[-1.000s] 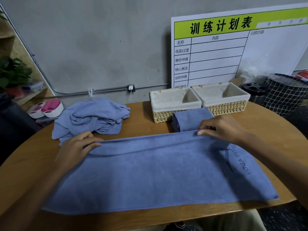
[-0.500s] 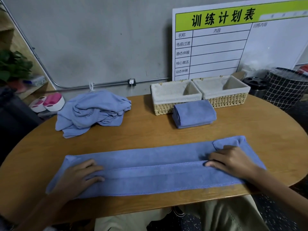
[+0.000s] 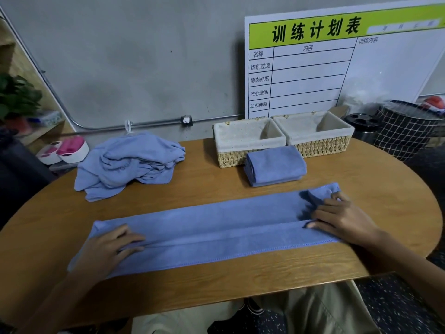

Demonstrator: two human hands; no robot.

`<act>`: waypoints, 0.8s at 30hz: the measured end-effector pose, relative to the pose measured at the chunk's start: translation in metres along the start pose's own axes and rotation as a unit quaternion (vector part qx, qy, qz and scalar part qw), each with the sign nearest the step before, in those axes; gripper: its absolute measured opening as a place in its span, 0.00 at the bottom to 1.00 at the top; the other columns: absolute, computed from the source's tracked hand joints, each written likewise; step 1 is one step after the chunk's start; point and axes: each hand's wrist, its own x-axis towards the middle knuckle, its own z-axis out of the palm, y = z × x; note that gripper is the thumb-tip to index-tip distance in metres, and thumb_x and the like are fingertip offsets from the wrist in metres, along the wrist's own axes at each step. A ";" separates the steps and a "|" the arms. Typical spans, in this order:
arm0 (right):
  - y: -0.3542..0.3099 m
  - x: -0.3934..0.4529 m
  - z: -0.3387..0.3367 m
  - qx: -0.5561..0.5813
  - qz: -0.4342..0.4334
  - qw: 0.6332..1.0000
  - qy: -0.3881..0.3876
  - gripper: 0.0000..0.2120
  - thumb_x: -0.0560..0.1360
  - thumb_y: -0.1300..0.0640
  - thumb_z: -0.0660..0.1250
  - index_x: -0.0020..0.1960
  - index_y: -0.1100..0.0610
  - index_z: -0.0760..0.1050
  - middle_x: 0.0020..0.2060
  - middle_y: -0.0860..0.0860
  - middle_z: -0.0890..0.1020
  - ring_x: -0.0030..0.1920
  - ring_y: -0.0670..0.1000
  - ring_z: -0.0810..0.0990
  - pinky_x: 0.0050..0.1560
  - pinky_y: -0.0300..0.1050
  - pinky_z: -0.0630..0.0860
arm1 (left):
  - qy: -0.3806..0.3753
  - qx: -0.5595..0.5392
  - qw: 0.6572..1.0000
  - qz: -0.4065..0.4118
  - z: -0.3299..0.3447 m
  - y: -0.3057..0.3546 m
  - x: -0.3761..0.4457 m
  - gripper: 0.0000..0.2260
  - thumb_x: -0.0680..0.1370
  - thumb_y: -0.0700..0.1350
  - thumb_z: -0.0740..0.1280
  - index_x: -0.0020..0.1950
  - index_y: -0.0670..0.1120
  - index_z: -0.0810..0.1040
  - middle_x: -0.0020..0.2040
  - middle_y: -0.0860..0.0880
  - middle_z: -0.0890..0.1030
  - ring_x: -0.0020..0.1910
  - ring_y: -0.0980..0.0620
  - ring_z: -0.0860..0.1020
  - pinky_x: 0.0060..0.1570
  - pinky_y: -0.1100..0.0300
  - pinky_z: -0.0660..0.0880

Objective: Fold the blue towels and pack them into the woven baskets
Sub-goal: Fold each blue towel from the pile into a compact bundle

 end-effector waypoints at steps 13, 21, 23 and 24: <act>0.002 0.010 -0.016 -0.066 -0.017 0.997 0.029 0.17 0.79 0.47 0.66 0.35 0.55 0.77 0.29 0.50 0.76 0.29 0.55 0.75 0.45 0.51 0.70 | 0.036 0.013 0.999 0.020 -0.030 0.013 0.012 0.25 0.84 0.61 0.55 0.43 0.50 0.86 0.41 0.56 0.82 0.40 0.60 0.78 0.36 0.62 0.69; -0.012 -0.014 -0.035 -0.051 0.013 0.999 0.001 0.20 0.78 0.43 0.61 0.32 0.53 0.74 0.27 0.49 0.76 0.25 0.55 0.72 0.43 0.48 0.63 | -0.067 -0.147 0.976 -0.142 -0.055 0.034 -0.008 0.18 0.70 0.74 0.63 0.45 0.64 0.82 0.46 0.65 0.81 0.43 0.68 0.79 0.38 0.71 0.71; -0.013 -0.019 -0.031 -0.041 0.025 0.999 -0.020 0.22 0.79 0.40 0.60 0.31 0.52 0.74 0.26 0.48 0.76 0.26 0.55 0.72 0.44 0.45 0.59 | -0.097 -0.181 0.964 -0.172 -0.045 0.032 -0.013 0.21 0.67 0.76 0.64 0.47 0.64 0.81 0.47 0.63 0.82 0.44 0.65 0.79 0.40 0.66 0.72; -0.014 -0.018 -0.030 -0.036 0.031 0.998 -0.028 0.23 0.79 0.39 0.59 0.31 0.51 0.73 0.26 0.48 0.75 0.26 0.55 0.72 0.44 0.43 0.58 | -0.107 -0.194 0.959 -0.177 -0.041 0.031 -0.014 0.23 0.66 0.77 0.64 0.48 0.63 0.79 0.46 0.61 0.82 0.43 0.63 0.79 0.39 0.64 0.72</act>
